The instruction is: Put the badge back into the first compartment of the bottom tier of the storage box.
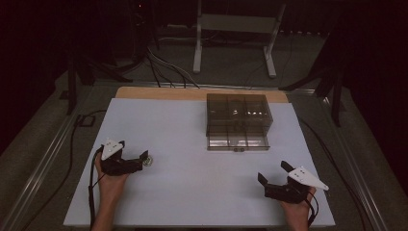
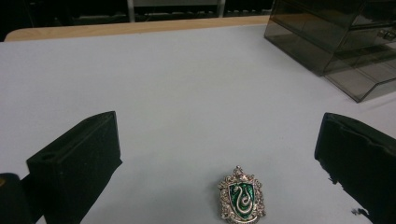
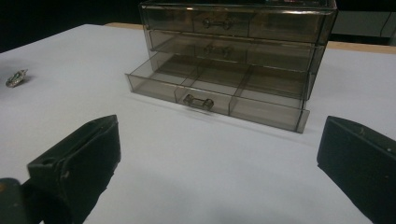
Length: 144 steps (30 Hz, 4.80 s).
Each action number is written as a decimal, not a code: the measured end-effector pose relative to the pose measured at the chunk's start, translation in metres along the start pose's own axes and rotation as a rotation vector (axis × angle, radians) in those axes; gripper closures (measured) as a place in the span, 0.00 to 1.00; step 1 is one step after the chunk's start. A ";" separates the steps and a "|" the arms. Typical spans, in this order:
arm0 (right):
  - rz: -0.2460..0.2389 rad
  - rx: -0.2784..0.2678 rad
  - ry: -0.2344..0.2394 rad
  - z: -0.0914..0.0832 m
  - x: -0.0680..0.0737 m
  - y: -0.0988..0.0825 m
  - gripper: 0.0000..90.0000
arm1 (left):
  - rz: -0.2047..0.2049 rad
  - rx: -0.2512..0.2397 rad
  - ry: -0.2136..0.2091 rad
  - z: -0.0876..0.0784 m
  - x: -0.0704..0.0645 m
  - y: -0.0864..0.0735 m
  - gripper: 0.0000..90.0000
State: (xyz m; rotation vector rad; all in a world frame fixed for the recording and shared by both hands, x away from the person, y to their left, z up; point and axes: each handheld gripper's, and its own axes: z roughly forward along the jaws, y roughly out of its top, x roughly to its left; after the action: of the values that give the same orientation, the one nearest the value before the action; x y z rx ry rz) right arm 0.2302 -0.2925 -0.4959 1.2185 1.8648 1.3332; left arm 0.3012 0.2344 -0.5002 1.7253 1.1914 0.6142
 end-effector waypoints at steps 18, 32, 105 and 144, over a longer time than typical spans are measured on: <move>0.000 0.004 0.001 0.001 0.000 0.000 0.00 | -0.013 0.060 -0.019 0.011 0.000 -0.003 0.09; -0.001 0.006 0.000 0.001 0.000 0.000 0.00 | 0.008 0.169 -0.051 0.017 -0.002 -0.011 0.27; -0.012 0.019 0.006 0.003 0.001 -0.001 0.00 | 0.029 0.220 -0.163 0.013 -0.016 -0.008 0.98; -0.008 0.020 0.003 0.002 0.000 -0.001 0.00 | 0.041 0.144 -0.224 0.008 -0.036 0.025 0.98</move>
State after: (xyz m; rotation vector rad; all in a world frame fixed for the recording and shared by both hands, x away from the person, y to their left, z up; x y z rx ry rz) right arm 0.2318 -0.2913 -0.4973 1.2179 1.8874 1.3158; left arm 0.3043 0.1962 -0.4778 1.8885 1.0657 0.3538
